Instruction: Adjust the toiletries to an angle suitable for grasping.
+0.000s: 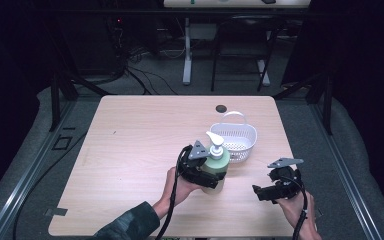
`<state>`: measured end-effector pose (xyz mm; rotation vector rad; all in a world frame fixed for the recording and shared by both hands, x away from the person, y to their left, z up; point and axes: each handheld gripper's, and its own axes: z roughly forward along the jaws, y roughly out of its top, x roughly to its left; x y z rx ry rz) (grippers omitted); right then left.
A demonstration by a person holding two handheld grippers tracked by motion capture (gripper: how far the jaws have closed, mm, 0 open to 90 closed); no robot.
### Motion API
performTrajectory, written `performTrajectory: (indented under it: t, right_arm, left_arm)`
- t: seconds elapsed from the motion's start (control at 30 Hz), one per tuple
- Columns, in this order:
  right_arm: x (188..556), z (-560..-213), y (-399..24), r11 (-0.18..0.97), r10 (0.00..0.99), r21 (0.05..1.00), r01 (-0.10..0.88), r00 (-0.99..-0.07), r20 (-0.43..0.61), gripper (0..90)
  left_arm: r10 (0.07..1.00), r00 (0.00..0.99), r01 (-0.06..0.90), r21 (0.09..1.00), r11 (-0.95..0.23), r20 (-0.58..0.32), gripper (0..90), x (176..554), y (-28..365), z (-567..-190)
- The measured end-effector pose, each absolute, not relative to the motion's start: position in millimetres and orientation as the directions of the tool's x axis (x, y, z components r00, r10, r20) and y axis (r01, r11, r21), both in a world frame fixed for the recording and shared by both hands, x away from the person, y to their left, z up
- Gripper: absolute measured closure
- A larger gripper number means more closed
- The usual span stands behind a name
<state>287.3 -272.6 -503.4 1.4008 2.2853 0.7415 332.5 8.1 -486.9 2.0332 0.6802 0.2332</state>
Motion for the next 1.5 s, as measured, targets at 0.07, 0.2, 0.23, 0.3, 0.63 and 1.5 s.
performTrajectory:
  t: [0.07, 0.2, 0.23, 0.3, 0.63, 1.5]
  right_arm:
    - [287, -503, -272, 0.371, 0.895, 0.604, 0.706, -0.445, -0.03, 0.0]
    - [286, -502, -272, 0.368, 0.896, 0.61, 0.702, -0.443, -0.031, 0.0]
    - [286, -502, -273, 0.37, 0.895, 0.61, 0.7, -0.444, -0.032, 0.0]
    - [286, -502, -272, 0.368, 0.896, 0.61, 0.702, -0.444, -0.029, 0.0]
    - [287, -503, -272, 0.364, 0.898, 0.607, 0.707, -0.438, -0.029, 0.0]
    - [287, -504, -269, 0.378, 0.895, 0.605, 0.7, -0.443, -0.046, 0.0]
  left_arm:
    - [0.554, 0.825, 0.382, 0.829, -0.408, -0.108, 9.6, 331, 9, -486]
    - [0.551, 0.827, 0.394, 0.817, -0.42, -0.115, 4.5, 328, 18, -482]
    - [0.554, 0.825, 0.396, 0.814, -0.425, -0.112, 2.6, 328, 21, -481]
    - [0.558, 0.822, 0.401, 0.812, -0.424, -0.114, 2.2, 326, 29, -480]
    - [0.617, 0.783, 0.443, 0.765, -0.467, -0.078, 0.0, 319, 83, -491]
    - [0.804, 0.593, 0.611, 0.674, -0.415, -0.043, 0.1, 334, 213, -500]
